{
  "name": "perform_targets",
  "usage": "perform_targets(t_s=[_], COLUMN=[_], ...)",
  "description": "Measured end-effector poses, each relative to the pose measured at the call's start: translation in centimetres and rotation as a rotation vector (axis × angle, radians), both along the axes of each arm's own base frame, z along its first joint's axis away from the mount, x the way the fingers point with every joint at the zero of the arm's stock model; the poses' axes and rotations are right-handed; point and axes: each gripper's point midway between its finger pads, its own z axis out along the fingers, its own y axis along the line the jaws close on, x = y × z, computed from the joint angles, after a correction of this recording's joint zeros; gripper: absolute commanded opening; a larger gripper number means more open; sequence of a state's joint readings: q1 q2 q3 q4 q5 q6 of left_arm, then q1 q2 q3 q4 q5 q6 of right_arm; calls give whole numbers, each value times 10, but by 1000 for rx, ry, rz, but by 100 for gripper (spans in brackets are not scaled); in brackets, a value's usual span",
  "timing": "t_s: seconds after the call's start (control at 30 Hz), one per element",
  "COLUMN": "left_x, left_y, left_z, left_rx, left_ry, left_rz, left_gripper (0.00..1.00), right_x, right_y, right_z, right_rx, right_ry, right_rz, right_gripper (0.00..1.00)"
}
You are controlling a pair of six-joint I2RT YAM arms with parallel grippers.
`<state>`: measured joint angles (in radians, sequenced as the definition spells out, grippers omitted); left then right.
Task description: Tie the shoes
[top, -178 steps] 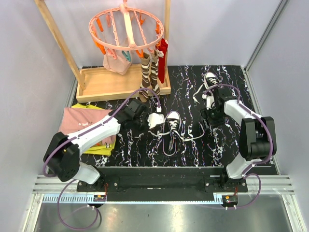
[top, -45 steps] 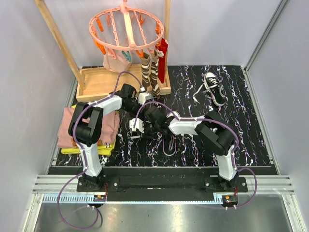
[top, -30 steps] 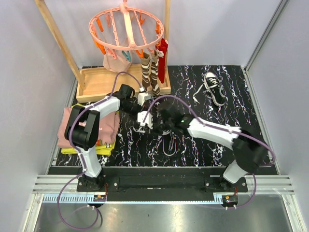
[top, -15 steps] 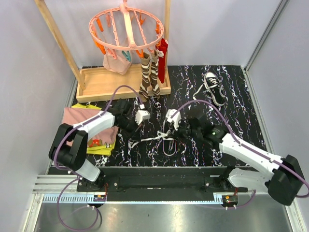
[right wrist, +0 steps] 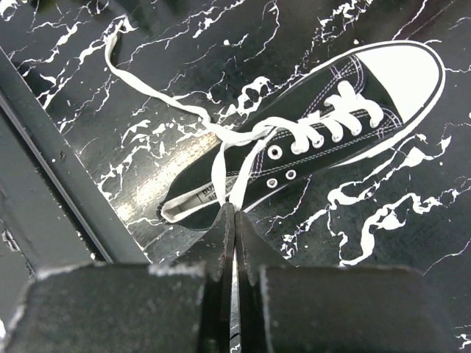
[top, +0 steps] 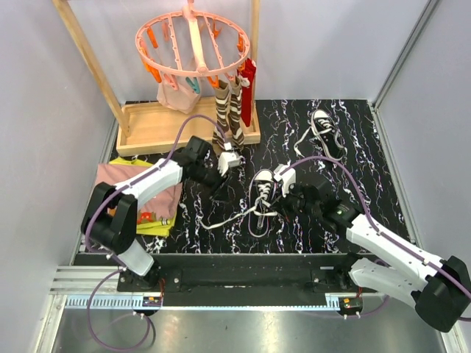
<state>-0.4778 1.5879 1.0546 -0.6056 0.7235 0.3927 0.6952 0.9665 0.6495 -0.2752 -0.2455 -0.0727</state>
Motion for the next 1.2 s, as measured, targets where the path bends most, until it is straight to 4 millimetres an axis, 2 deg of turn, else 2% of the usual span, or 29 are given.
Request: perform_targets(t_s=[0.1,0.2,0.47,0.77,1.07,1.2], left_x=[20,34,21,23,20,17], left_y=[-18,-37,-74,-88,-100,-103], left_z=[13,17,-3,-17,-10,-9], left_rx=[-50,-85,-103,-107,-149,-157], left_ry=[-13,-13,64,103,114,120], left_rz=[19,30,6,8,-21,-32], left_gripper=[38,37,37,34,33,27], right_x=[1,3,8,5,1,1], right_y=[-2,-4,-6,-8,-6,-7], right_z=[-1,0,0,-8,-13,-16], right_rx=[2,7,-14,-51,-66,-79], right_ry=[-15,-29,-78,-109,-121,-128], right_rz=[-15,-24,-15,42,97,107], right_gripper=[0,0,0,0,0,0])
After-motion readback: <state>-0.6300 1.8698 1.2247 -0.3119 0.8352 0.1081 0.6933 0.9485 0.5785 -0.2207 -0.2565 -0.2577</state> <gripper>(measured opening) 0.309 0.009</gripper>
